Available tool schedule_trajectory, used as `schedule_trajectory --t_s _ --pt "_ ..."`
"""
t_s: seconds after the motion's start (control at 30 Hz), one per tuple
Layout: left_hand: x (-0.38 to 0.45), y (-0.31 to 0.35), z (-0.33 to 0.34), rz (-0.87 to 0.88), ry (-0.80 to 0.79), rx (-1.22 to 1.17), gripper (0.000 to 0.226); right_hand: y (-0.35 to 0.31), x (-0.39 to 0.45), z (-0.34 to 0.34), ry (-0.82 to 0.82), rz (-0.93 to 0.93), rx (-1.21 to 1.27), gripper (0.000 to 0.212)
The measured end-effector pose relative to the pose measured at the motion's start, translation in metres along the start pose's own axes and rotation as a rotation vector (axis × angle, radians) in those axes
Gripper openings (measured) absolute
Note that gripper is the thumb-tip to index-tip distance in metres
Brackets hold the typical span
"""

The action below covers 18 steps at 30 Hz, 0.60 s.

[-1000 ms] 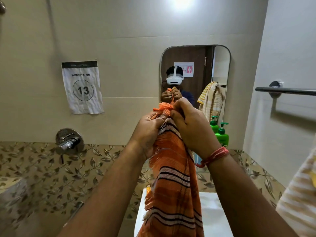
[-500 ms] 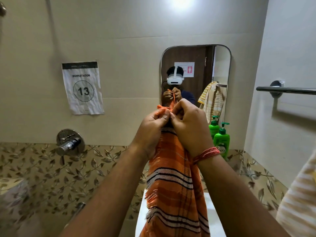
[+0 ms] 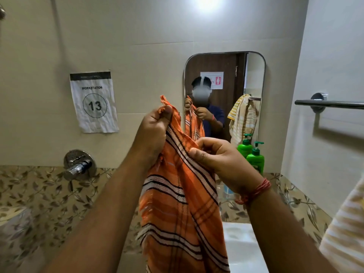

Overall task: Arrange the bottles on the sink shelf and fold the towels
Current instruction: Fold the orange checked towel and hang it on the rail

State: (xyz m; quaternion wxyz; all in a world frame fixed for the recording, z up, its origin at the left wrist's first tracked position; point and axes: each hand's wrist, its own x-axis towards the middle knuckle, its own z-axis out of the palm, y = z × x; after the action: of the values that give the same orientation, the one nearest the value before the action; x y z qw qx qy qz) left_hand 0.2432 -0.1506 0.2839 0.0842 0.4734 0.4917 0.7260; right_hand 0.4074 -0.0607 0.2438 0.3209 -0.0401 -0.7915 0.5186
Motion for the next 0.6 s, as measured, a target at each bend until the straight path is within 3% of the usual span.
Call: schedule_trajectory --t_s 0.1,0.23,0.43,0.5,0.6 --pt "0.004 0.005 -0.004 0.02 -0.111 -0.006 0.032 0.007 0.006 0.01 0.14 -0.201 -0.239 0.011" --pt "0.005 0.007 -0.005 0.068 -0.221 0.122 0.029 0.012 0.01 0.022 0.105 -0.312 0.0 0.011" --pt "0.005 0.005 -0.004 0.21 -0.066 0.413 0.036 0.018 0.013 0.033 0.296 -0.321 0.094 0.014" --pt "0.005 0.006 -0.003 0.238 -0.024 0.435 0.032 0.019 0.013 0.035 0.234 -0.304 0.112 0.015" --pt "0.003 0.011 0.002 0.293 -0.094 0.478 0.027 0.02 0.011 0.042 0.068 -0.258 0.12 0.015"
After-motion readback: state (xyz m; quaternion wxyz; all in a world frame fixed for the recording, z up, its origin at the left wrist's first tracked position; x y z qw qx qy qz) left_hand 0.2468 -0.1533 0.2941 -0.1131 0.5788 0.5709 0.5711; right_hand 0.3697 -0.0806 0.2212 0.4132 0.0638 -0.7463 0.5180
